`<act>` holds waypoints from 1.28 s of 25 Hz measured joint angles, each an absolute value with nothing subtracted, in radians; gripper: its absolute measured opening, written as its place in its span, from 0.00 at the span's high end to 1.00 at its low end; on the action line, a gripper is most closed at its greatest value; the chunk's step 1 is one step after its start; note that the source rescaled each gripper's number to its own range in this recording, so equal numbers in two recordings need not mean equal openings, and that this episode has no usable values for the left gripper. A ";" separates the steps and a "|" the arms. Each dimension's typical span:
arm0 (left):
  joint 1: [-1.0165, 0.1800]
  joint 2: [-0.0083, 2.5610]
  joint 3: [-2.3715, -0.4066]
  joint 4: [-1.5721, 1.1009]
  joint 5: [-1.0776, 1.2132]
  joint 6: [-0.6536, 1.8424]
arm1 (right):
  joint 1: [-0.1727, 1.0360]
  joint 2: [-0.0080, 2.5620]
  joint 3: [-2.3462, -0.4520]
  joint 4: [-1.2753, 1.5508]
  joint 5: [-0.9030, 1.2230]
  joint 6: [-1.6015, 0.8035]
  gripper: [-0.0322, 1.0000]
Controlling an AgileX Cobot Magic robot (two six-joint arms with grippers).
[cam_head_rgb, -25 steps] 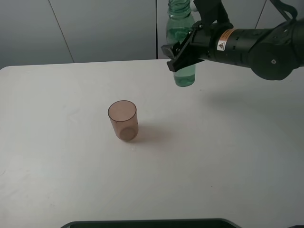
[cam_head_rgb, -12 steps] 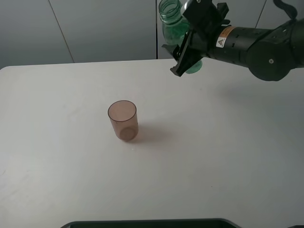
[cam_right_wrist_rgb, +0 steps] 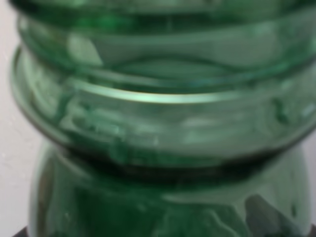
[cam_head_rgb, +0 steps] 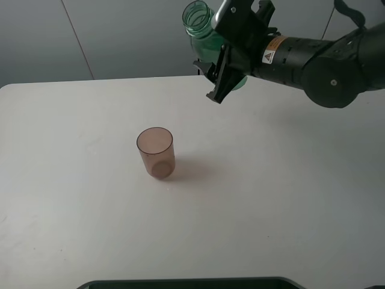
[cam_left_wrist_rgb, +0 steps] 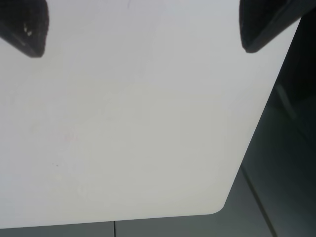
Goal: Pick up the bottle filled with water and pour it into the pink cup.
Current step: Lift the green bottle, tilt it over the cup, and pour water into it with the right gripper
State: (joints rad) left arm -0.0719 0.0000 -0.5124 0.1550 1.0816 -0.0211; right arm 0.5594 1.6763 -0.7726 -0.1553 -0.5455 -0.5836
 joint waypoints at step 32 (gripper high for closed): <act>-0.072 0.000 -0.512 0.155 1.082 -0.021 | 0.596 1.864 -0.822 -0.012 -0.673 -1.077 0.97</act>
